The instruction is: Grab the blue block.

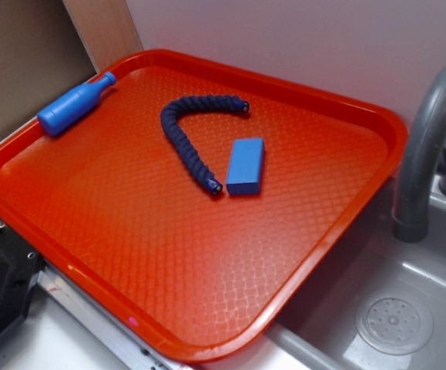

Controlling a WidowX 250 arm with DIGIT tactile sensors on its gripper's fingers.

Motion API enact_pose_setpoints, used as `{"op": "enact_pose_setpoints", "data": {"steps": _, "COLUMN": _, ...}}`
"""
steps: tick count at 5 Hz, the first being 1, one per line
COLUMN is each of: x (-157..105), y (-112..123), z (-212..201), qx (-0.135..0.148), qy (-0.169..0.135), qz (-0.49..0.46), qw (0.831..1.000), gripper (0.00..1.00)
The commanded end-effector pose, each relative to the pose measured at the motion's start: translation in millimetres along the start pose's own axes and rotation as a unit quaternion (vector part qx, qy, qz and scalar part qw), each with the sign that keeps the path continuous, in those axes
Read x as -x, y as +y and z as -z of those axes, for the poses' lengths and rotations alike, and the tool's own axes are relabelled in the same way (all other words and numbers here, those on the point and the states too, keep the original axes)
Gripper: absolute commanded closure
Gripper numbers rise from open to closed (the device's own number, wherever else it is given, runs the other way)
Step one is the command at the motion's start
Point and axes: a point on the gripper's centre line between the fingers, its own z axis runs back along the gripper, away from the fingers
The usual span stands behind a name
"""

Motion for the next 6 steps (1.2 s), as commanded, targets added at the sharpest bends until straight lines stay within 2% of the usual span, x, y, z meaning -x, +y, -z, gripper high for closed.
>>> {"op": "enact_pose_setpoints", "data": {"steps": 1, "x": 0.0, "y": 0.0, "z": 0.0, "qx": 0.000, "qy": 0.000, "qz": 0.000, "qw": 1.000, "gripper": 0.00}}
{"op": "enact_pose_setpoints", "data": {"steps": 2, "x": -15.4, "y": -15.6, "z": 22.2, "qx": -0.030, "qy": -0.015, "qz": -0.122, "qw": 0.992, "gripper": 0.00}}
{"op": "enact_pose_setpoints", "data": {"steps": 3, "x": -27.1, "y": -33.4, "z": 36.0, "qx": -0.006, "qy": -0.038, "qz": -0.166, "qw": 0.985, "gripper": 0.00}}
{"op": "enact_pose_setpoints", "data": {"steps": 4, "x": -45.7, "y": -49.3, "z": 52.0, "qx": -0.021, "qy": -0.057, "qz": -0.174, "qw": 0.983, "gripper": 0.00}}
{"op": "enact_pose_setpoints", "data": {"steps": 5, "x": -80.1, "y": -67.4, "z": 75.0, "qx": -0.022, "qy": -0.098, "qz": -0.154, "qw": 0.983, "gripper": 0.00}}
{"op": "enact_pose_setpoints", "data": {"steps": 6, "x": -113.8, "y": -77.7, "z": 110.3, "qx": 0.000, "qy": -0.100, "qz": -0.135, "qw": 0.986, "gripper": 0.00}}
